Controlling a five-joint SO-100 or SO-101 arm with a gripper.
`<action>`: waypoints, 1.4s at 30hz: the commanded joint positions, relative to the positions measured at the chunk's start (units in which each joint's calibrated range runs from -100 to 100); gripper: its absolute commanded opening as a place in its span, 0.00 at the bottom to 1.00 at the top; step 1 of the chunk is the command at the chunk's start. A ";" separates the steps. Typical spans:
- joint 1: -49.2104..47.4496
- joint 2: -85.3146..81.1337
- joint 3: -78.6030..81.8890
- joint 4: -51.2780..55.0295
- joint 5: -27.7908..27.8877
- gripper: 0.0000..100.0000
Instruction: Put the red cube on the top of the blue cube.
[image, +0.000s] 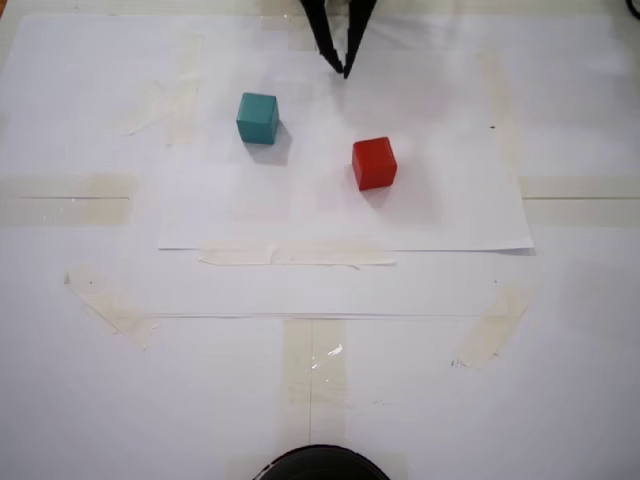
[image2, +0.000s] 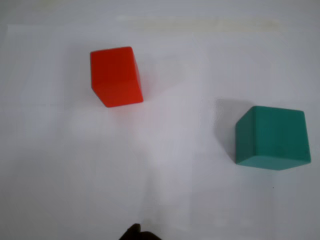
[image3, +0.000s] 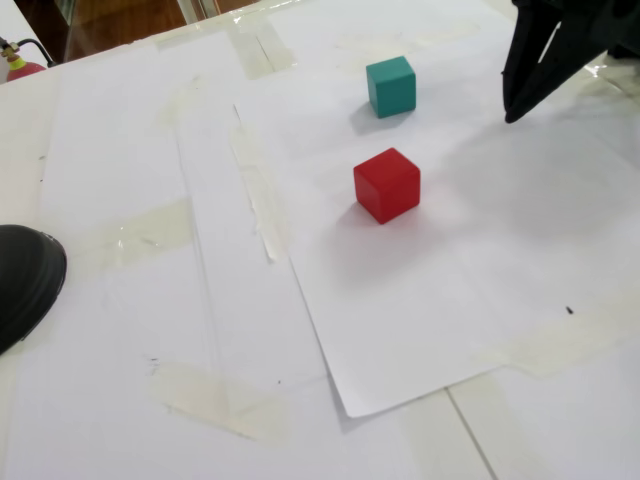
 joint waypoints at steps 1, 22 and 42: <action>0.29 -0.55 0.81 -0.02 0.24 0.00; 1.35 -0.55 -0.55 -1.16 0.59 0.00; 1.57 42.80 -54.93 13.84 4.98 0.00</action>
